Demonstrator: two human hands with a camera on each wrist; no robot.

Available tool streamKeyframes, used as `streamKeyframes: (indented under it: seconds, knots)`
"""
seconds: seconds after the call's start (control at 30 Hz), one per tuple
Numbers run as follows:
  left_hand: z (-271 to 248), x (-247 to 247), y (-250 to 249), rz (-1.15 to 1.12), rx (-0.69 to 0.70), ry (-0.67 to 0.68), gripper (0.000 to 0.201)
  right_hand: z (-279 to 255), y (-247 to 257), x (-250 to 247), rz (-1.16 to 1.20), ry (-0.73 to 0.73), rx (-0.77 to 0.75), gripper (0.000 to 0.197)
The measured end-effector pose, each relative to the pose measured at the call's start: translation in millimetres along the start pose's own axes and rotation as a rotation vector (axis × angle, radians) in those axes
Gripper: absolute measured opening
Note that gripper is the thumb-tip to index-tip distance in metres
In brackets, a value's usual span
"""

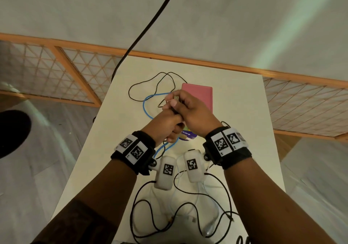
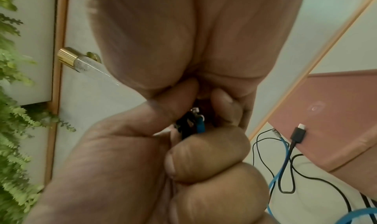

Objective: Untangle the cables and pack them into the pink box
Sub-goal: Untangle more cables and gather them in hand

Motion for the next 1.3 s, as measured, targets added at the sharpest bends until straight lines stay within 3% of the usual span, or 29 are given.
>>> streamKeyframes:
  seconds: [0.13, 0.2, 0.33, 0.47, 0.57, 0.67, 0.83, 1.1, 1.2, 1.3]
  knots:
    - [-2, 2, -7, 0.05, 0.044, -0.062, 0.04, -13, -6, -8, 0.115, 0.013, -0.022, 0.026]
    - [-3, -3, -14, -0.036, 0.089, -0.098, 0.046, -21, -19, -21, 0.19, -0.075, 0.003, 0.032]
    - [-3, -10, -15, -0.218, 0.101, -0.111, 0.054, -42, -74, -38, 0.219, -0.344, 0.238, 0.029]
    - [-5, -6, -3, -0.106, 0.095, -0.129, 0.054, -67, -121, -38, 0.146, -0.388, 0.421, 0.024]
    - [-5, -8, 4, -0.152, 0.093, -0.147, 0.055, -82, -153, -41, 0.053, -0.42, 0.547, 0.023]
    - [-3, -7, 7, -0.187, 0.084, -0.146, 0.054, -88, -188, -37, -0.074, -0.374, 0.697, 0.024]
    - [-3, -2, 12, -0.131, 0.062, -0.127, 0.055, -85, -230, -30, -0.473, -0.17, 0.929, 0.039]
    - [-5, -8, 24, -0.109, 0.017, -0.166, 0.056, -86, -251, -17, -0.522, -0.098, 0.945, 0.043]
    - [-5, -13, 26, -0.116, 0.002, -0.177, 0.056, -90, -247, -22, -0.403, -0.217, 0.877, 0.031]
    - [-2, -16, 27, -0.097, -0.005, -0.187, 0.057, -95, -225, -32, -0.236, -0.358, 0.702, 0.024]
Point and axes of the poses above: each hand's wrist, its own z-axis towards the middle knuckle, its own x-axis out of the palm, y = z × x, the point moved 8 cm from there along z, towards the middle knuckle, and after that the axes turned 7 degrees about -z, right-handed, at the moved point
